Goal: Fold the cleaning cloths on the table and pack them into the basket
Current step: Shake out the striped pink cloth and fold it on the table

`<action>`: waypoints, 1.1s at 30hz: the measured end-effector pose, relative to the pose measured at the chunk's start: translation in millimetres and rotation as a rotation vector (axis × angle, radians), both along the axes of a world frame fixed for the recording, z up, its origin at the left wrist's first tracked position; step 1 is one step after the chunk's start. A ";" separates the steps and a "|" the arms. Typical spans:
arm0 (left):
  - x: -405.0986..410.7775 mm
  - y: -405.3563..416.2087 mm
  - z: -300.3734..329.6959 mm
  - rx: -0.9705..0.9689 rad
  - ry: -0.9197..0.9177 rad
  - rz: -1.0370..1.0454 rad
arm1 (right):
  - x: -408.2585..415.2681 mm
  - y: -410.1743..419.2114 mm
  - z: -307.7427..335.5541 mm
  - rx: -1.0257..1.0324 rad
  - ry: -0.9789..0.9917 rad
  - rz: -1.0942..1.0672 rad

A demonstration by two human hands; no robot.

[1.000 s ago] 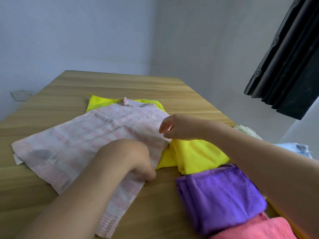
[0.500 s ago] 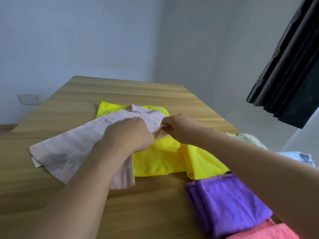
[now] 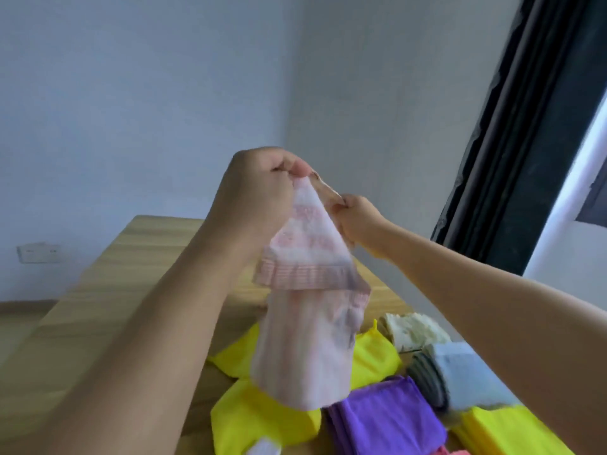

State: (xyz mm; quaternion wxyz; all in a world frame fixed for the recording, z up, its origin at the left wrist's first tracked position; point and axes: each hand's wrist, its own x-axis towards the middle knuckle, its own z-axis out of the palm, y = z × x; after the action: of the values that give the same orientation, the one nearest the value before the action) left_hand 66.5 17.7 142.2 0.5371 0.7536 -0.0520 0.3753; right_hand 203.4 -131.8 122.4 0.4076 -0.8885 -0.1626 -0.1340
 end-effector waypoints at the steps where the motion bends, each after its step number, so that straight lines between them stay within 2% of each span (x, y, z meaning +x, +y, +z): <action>1: -6.1 -1.6 7.5 0.096 -0.019 0.000 | -8.1 -5.0 14.3 -0.003 -0.030 -0.011; 5: -37.9 -13.4 40.9 0.303 -0.124 0.097 | -52.7 -37.7 71.8 0.117 -0.090 -0.035; 9: -82.5 -32.2 75.0 0.423 -0.282 0.174 | -115.4 -74.5 116.4 0.148 -0.130 0.007; 11: -106.8 -43.5 89.9 0.461 -0.295 0.155 | -148.9 -92.0 134.6 0.105 -0.131 0.019; 15: -143.0 -57.7 113.4 0.556 -0.194 0.219 | -213.1 -123.2 164.2 -0.012 0.100 0.171; 17: -160.5 -64.8 124.3 0.514 -0.149 0.207 | -242.6 -137.3 176.3 0.034 0.212 0.269; 19: -185.8 -77.0 134.9 0.395 -0.136 0.096 | -273.8 -150.8 186.5 0.084 0.254 0.342; 22: -223.4 -93.9 148.4 0.235 -0.128 -0.215 | -312.2 -164.1 196.9 0.007 0.160 0.392; 27: -275.6 -116.2 176.0 0.439 -0.161 -0.297 | -366.0 -181.6 214.1 -0.113 0.016 0.375; 33: -329.9 -134.9 202.6 0.563 -0.118 -0.568 | -396.5 -211.0 211.6 0.029 -0.058 0.312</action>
State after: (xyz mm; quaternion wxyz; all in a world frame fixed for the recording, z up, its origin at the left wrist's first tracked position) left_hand -263.4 -117.2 344.8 0.3879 0.8042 -0.3897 0.2257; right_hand -193.2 -342.8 334.0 0.4313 -0.8423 -0.3084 -0.0968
